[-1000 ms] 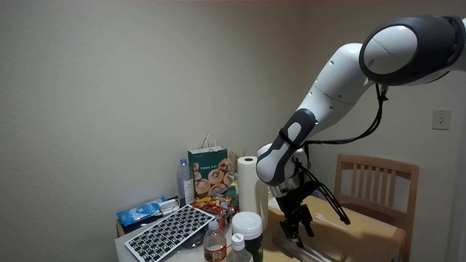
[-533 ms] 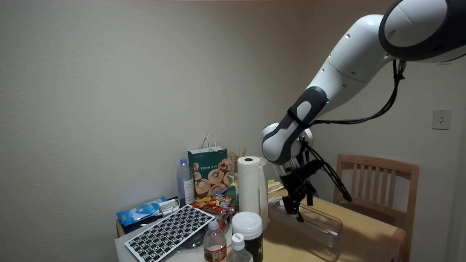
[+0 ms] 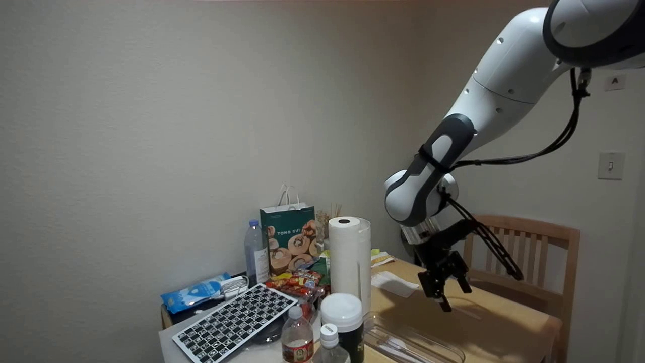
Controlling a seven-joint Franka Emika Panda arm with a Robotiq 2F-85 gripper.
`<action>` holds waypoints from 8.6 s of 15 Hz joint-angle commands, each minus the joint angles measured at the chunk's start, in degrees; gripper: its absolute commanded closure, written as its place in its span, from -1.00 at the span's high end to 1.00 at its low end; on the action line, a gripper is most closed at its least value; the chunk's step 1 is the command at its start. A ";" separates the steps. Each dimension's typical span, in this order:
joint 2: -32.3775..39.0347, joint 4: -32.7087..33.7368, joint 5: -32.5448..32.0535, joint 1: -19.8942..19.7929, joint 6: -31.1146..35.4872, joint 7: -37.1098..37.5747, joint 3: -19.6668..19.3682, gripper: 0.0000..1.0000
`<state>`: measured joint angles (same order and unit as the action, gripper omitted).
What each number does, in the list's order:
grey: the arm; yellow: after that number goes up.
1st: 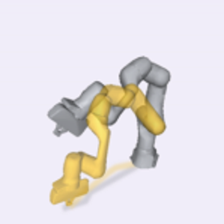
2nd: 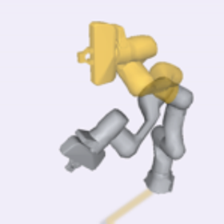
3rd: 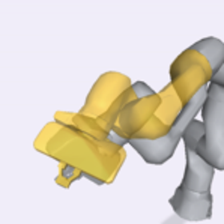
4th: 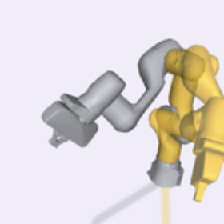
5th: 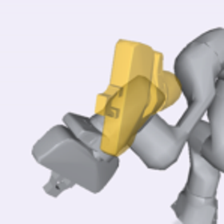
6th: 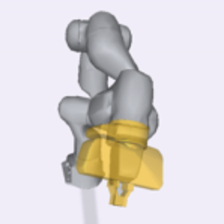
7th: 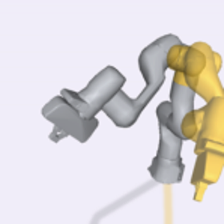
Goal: Move an object
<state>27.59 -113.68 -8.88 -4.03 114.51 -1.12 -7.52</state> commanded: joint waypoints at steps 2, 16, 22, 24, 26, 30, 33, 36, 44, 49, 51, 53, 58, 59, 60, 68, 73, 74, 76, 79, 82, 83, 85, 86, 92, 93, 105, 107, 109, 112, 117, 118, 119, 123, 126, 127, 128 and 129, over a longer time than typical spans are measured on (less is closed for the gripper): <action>-0.53 -3.48 -0.50 -0.73 0.99 0.69 0.27 1.00; 9.53 2.51 -6.68 -3.43 9.70 0.75 -4.04 1.00; 10.80 3.64 -6.82 -3.79 9.94 -0.71 -3.85 1.00; 12.60 5.29 -8.42 -5.04 13.10 -5.17 -3.54 1.00; 14.37 7.26 -10.35 -6.03 15.77 -9.84 -3.33 1.00; 16.92 9.89 -12.41 -7.20 19.75 -16.10 -2.99 1.00; 17.01 10.06 -11.27 -6.64 18.46 -14.37 -3.33 1.00; 18.31 10.95 -9.88 -8.54 18.87 -17.59 -1.55 1.00; 23.05 18.66 -10.94 -11.19 20.84 -25.73 0.33 1.00; 23.88 21.41 -10.83 -10.38 19.69 -24.16 -0.46 1.00; 24.36 21.66 -10.50 -10.90 19.75 -25.13 0.13 1.00; 24.99 21.62 -10.09 -11.10 18.79 -25.44 0.52 0.51; 25.33 22.12 -9.23 -11.40 16.70 -25.59 1.48 -0.06; 25.34 22.40 -9.28 -11.35 16.48 -25.39 1.34 -0.20; 25.28 22.61 -9.21 -11.39 16.21 -25.33 1.32 -0.30; 23.73 23.48 -9.68 -9.93 13.46 -21.18 -0.25 -0.94; 19.70 24.42 -10.29 -5.49 3.63 -11.40 -3.25 -0.88; 18.65 24.63 -10.43 -4.75 1.85 -9.92 -3.40 -0.88; 16.03 24.98 -10.26 -3.33 -2.28 -7.98 -2.95 -0.88; 12.91 25.83 -10.47 -1.06 -7.52 -7.23 -1.36 -0.88; 10.86 26.14 -10.52 1.15 -11.15 -8.14 0.69 -0.88; 10.15 25.77 -10.77 1.62 -11.77 -9.25 1.50 -0.88; 11.74 27.37 -10.85 1.39 -10.97 -8.39 1.66 -0.88; 11.46 27.37 -10.85 1.91 -11.44 -8.39 2.09 -0.88; 10.72 26.39 -11.01 2.49 -11.62 -8.02 2.37 -0.88; 9.80 25.05 -10.83 2.99 -11.37 -8.02 2.94 -0.88; 9.20 21.19 -10.48 4.79 -11.62 -8.72 6.24 -0.88; 8.16 19.87 -10.20 5.01 -10.95 -9.55 6.97 -0.88; 6.89 17.92 -9.51 5.23 -9.94 -11.34 8.57 -0.88; 6.65 16.94 -9.07 5.49 -9.77 -12.89 10.49 -0.88; 7.09 16.57 -9.12 5.89 -10.18 -13.90 11.43 -0.89; 7.22 16.80 -9.45 6.17 -10.81 -13.52 11.19 -0.89; 7.23 16.81 -9.38 6.19 -10.96 -13.44 11.18 -0.39; 7.35 17.06 -9.42 6.32 -11.19 -13.24 11.14 0.00; 7.38 17.21 -9.46 6.39 -11.18 -13.10 11.12 0.38; 7.37 17.24 -9.45 6.39 -11.16 -13.11 11.12 0.50; 7.36 17.27 -9.41 6.38 -11.15 -13.12 11.13 0.65; 7.32 17.36 -9.46 6.38 -11.15 -13.01 11.06 0.76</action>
<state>36.63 -94.82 -19.12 2.22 103.32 -13.03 3.93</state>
